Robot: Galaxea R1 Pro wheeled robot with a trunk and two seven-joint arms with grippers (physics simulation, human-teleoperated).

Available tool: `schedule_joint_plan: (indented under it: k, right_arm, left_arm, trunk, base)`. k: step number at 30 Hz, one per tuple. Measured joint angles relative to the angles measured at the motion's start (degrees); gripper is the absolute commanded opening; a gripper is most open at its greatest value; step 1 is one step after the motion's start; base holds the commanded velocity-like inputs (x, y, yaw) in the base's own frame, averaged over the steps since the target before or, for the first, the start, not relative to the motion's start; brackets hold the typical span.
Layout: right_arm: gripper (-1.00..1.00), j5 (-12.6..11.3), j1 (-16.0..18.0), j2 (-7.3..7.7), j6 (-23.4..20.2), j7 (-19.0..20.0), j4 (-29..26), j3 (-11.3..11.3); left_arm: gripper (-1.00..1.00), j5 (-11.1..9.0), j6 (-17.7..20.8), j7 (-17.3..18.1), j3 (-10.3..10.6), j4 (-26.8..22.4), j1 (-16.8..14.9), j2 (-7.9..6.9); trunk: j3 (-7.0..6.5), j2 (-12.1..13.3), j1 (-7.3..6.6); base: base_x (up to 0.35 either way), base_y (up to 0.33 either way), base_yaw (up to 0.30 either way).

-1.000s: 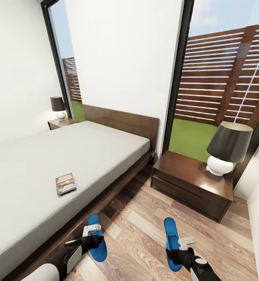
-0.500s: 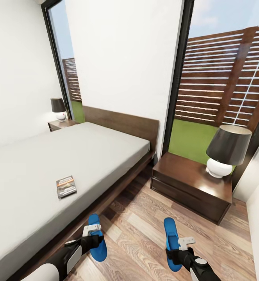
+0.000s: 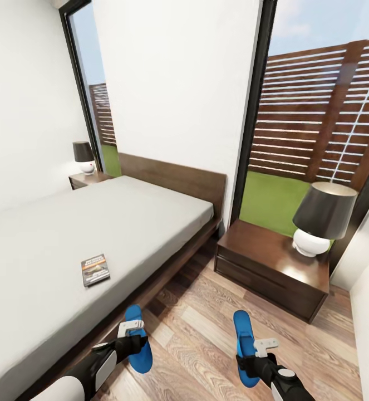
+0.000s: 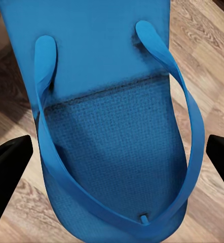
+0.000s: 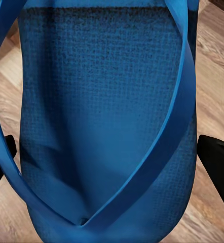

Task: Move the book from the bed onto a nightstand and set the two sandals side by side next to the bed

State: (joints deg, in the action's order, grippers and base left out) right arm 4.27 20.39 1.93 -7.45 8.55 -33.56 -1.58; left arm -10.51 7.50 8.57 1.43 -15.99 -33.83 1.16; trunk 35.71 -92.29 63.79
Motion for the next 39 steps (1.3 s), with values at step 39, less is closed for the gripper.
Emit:
schedule_joint_plan:
  k: [39]
  right_arm:
    - [-1.00, -0.07, 0.00, -0.37, -0.04, -0.20, 0.36, 0.00]
  left_arm:
    - [-1.00, -0.19, -0.14, 0.09, 0.00, -0.08, 0.00, -0.02]
  trunk:
    - [-7.00, 15.65, -8.57]
  base:
    - [0.000, 0.000, 0.000]
